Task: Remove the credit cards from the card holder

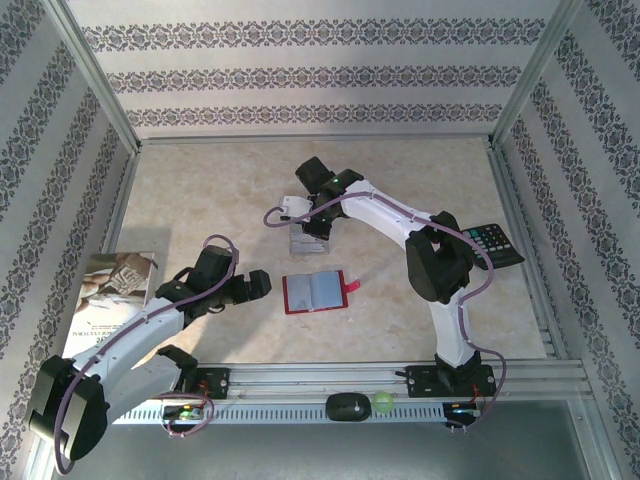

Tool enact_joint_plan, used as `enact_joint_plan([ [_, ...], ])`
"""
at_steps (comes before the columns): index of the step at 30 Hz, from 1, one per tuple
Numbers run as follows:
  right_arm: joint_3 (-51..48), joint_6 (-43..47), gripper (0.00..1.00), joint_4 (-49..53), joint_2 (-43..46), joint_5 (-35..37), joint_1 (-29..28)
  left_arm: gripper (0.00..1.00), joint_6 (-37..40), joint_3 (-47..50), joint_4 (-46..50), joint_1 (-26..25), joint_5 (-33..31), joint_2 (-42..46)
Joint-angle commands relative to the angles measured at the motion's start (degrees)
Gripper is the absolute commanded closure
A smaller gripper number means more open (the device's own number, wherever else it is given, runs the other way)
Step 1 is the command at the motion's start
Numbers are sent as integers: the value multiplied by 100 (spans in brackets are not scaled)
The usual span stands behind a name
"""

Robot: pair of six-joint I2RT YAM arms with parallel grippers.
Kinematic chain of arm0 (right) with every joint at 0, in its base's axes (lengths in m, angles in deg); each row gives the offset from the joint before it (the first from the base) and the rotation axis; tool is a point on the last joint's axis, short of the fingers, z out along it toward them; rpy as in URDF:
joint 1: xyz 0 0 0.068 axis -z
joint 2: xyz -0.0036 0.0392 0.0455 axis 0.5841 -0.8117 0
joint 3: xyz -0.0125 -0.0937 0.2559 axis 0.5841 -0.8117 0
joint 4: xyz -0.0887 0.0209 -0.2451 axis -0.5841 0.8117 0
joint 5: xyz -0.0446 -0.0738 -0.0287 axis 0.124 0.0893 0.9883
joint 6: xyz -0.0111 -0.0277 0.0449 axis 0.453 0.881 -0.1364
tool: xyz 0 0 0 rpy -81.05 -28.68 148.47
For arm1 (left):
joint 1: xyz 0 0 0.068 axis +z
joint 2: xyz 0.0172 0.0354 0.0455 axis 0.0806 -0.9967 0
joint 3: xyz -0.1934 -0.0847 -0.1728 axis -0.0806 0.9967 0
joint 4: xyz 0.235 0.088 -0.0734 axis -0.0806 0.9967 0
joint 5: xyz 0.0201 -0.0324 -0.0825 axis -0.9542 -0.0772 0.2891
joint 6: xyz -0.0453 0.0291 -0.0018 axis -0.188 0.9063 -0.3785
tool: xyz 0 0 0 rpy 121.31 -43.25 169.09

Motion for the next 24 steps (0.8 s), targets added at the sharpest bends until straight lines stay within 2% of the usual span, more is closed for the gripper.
enact_joint_plan([
  [1, -173, 111, 100, 153, 141, 147, 76, 0, -45, 56, -175, 93, 50, -41],
  [13, -325, 39, 100, 58, 597, -5, 113, 0, -60, 57, -254, 141, 116, -110],
  [24, -183, 134, 100, 143, 243, -38, 85, 0, -74, 117, -379, 172, 156, -252],
])
